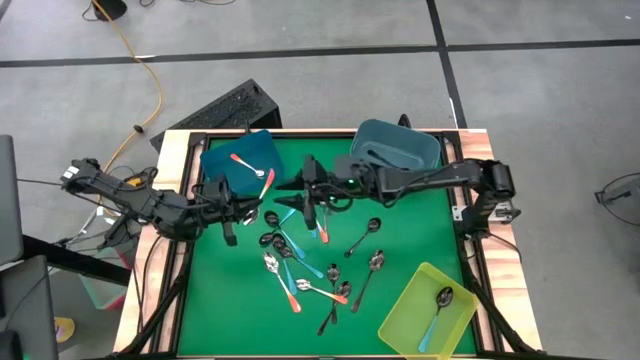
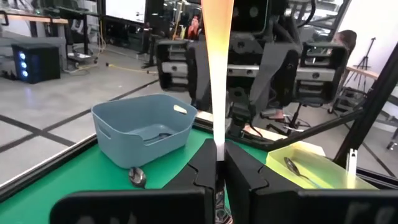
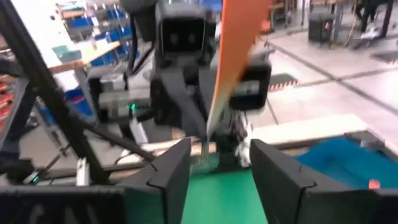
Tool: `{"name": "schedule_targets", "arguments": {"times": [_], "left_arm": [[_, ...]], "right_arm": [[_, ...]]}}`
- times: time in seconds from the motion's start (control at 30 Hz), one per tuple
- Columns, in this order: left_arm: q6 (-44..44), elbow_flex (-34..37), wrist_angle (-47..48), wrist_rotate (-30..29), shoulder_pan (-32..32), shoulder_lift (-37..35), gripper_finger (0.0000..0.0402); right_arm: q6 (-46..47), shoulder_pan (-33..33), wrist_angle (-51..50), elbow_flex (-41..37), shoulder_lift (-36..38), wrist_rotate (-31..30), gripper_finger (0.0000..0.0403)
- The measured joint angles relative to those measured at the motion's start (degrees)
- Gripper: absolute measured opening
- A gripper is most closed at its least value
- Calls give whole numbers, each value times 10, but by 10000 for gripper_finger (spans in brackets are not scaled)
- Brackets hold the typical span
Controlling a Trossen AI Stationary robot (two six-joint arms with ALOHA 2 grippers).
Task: Sort silverware by color (type)
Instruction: Put the orange spoon into the dark blue bin
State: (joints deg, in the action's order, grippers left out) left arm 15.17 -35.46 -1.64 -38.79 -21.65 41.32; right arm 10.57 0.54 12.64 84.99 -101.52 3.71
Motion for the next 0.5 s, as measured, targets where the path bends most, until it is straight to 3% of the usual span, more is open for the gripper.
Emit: {"name": "schedule_targets", "arguments": {"times": [0.27, 0.5], "left_arm": [[-15, 0, 0, 9, 0, 0, 0], [-35, 0, 0, 5, 0, 0, 0]], "right_arm": [[-11, 0, -21, 88, -48, -4, 261], [-33, 4, -16, 92, -48, -7, 244]]}}
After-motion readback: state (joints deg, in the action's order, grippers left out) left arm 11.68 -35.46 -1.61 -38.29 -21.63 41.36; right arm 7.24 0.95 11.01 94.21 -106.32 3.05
